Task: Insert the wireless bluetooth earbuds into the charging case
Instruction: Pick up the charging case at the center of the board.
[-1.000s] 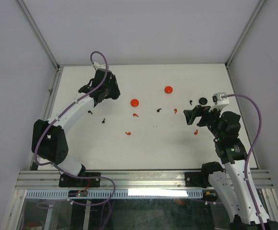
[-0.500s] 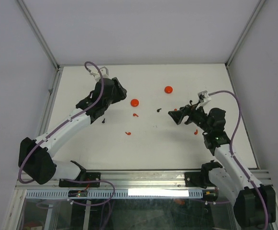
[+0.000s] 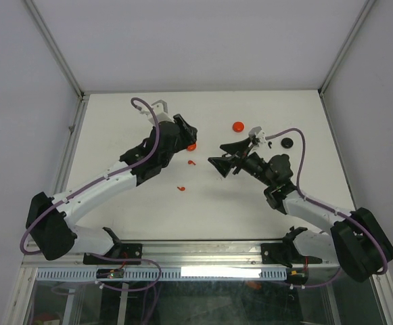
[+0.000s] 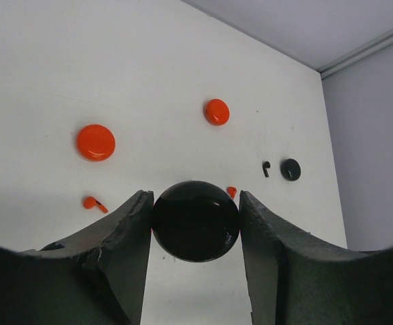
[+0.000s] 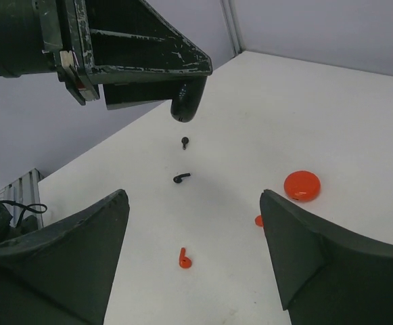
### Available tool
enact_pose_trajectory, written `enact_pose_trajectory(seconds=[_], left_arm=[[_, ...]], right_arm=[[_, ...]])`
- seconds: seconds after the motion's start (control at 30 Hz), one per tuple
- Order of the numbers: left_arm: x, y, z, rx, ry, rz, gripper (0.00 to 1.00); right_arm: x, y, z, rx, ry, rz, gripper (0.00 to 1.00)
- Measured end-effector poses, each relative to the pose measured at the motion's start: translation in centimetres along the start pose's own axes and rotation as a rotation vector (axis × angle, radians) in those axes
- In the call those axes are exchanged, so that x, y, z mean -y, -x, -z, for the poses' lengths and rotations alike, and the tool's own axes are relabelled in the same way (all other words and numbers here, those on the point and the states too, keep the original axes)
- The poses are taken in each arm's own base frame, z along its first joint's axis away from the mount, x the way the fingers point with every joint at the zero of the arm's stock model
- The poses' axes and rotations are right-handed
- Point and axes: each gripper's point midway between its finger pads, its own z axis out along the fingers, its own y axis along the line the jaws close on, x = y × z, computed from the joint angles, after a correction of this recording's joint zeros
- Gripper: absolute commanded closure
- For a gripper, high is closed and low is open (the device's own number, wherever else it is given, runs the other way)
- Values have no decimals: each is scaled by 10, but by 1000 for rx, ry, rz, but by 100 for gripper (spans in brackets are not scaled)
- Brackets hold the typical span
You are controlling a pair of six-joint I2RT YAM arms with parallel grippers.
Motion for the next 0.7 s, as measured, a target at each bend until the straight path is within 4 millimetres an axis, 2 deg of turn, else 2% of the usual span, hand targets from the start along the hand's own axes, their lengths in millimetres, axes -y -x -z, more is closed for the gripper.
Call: enact_pose_trajectory(seconds=[0.37, 0.7], left_arm=[[32, -14, 11, 29, -63, 6, 93], [40, -30, 9, 18, -74, -9, 93]], right_arm=[[-14, 3, -28, 103, 44, -9, 41], [-8, 14, -45, 190, 32, -41, 50]])
